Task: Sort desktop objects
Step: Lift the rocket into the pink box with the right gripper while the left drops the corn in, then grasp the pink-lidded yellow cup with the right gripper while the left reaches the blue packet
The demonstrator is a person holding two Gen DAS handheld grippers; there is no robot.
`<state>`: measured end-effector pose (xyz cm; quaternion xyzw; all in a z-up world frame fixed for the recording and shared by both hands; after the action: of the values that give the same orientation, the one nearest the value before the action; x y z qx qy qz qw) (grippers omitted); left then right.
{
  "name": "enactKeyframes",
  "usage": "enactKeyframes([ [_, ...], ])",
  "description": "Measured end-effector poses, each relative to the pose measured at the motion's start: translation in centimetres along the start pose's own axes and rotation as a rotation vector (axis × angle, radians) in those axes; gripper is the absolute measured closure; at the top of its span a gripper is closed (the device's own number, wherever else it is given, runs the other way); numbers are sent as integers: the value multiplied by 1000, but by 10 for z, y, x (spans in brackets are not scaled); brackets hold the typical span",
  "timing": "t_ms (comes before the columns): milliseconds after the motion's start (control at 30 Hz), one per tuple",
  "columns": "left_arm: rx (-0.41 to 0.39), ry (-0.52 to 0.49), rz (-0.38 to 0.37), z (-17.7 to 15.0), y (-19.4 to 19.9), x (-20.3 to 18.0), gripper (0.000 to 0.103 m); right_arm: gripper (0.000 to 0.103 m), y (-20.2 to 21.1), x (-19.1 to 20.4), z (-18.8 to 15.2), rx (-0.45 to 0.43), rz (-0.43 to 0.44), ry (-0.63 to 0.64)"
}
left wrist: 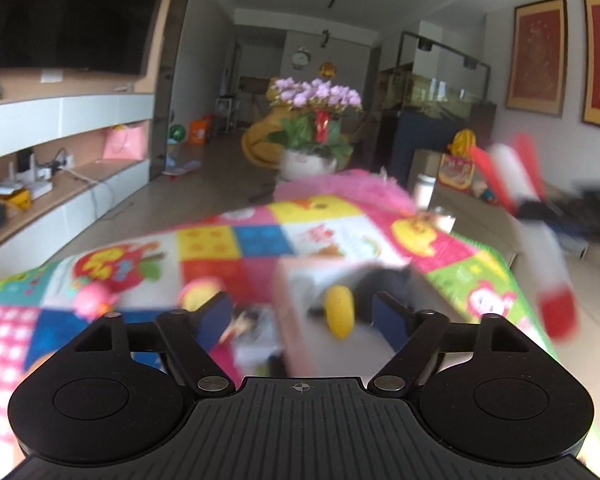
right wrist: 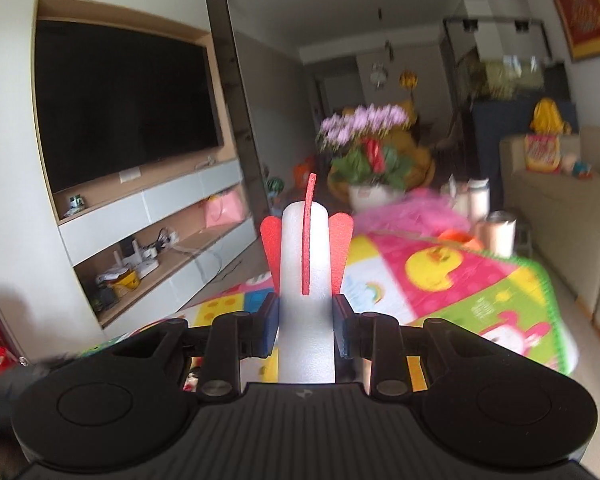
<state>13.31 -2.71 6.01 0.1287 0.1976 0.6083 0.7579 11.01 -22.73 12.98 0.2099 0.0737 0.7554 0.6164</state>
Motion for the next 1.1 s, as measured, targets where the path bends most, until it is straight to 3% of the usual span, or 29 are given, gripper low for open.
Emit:
enactKeyframes([
  [233, 15, -6, 15, -41, 35, 29, 8, 75, -106, 47, -20, 248, 106, -140],
  [333, 14, -9, 19, -50, 43, 39, 7, 75, -141, 69, -34, 296, 86, -131],
  [500, 11, -9, 53, -66, 53, 57, 5, 75, -177, 73, -67, 420, 36, -193],
  [600, 17, 3, 68, -76, 53, 67, 3, 73, -183, 73, -87, 504, 72, -232],
  [733, 31, 19, 128, -86, 47, 81, 3, 58, -173, 75, -75, 433, 43, -144],
  [867, 16, 65, 199, -86, 48, 101, 3, 53, -162, 94, -49, 352, 31, -16],
  [1000, -38, 154, 276, -83, 56, 129, 3, 45, -169, 133, -50, 388, 97, 38],
  [1100, -35, 223, 276, -89, 56, 142, 3, 32, -195, 164, -62, 447, 118, 69],
])
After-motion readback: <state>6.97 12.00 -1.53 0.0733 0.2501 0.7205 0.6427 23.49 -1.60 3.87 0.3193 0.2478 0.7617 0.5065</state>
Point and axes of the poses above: each gripper's, at about its wrist camera, not at the fingertips, and y roughly against the way its jaws point, x to its left, z to its top, the point moved 9 cm from there along -y, roughly the way its jaws point, and after that the axes turned 2 degrees about x, right-handed, at the moved point
